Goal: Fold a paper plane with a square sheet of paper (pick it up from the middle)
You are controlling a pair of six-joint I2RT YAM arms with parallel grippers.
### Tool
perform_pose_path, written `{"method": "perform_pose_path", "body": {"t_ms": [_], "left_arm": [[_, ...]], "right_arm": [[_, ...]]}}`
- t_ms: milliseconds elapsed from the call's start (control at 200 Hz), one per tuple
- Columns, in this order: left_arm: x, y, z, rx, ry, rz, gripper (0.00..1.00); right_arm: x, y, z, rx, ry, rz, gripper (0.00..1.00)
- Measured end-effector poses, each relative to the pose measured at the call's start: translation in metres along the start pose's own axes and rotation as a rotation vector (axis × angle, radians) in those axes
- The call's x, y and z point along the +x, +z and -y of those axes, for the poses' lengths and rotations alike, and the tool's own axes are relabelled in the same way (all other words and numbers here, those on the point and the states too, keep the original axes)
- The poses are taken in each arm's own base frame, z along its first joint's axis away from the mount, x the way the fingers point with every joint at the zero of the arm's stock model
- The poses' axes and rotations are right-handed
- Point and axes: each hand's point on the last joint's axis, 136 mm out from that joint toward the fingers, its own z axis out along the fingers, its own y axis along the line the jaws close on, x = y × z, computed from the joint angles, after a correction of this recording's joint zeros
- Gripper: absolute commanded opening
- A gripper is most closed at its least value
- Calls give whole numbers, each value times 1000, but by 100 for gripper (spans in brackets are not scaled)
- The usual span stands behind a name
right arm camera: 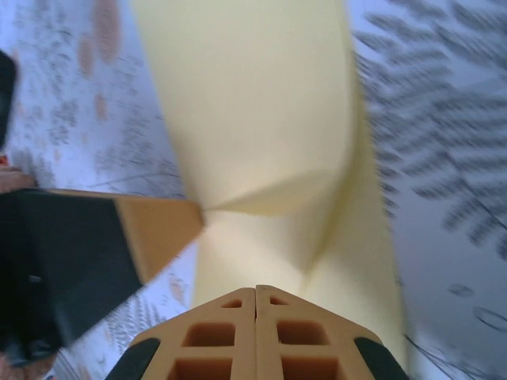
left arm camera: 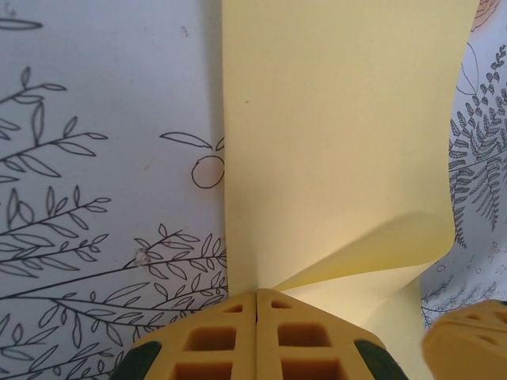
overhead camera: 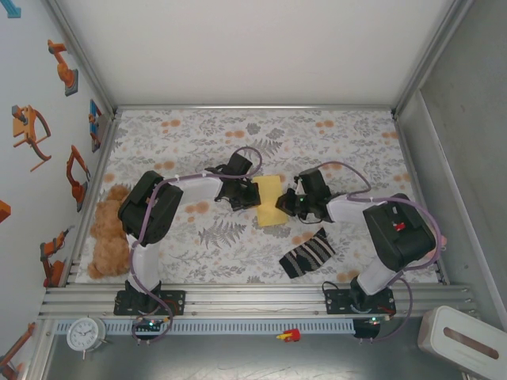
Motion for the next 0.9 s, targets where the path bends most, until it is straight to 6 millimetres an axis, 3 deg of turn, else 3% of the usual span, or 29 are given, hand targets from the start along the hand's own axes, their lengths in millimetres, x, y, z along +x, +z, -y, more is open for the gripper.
{"method": "perform_pose_path", "body": {"t_ms": [105, 200, 436, 901], "left_arm": [[0, 0, 0, -5, 9, -4, 0], [0, 0, 0, -7, 13, -6, 0], [0, 0, 0, -8, 16, -7, 0], [0, 1, 0, -7, 16, -6, 0]], "right_arm": [[-14, 2, -21, -44, -35, 10, 0], [-18, 10, -25, -54, -46, -9, 0], [-8, 27, -1, 7, -27, -69, 0], [-17, 18, 31, 8, 37, -18, 0]]}}
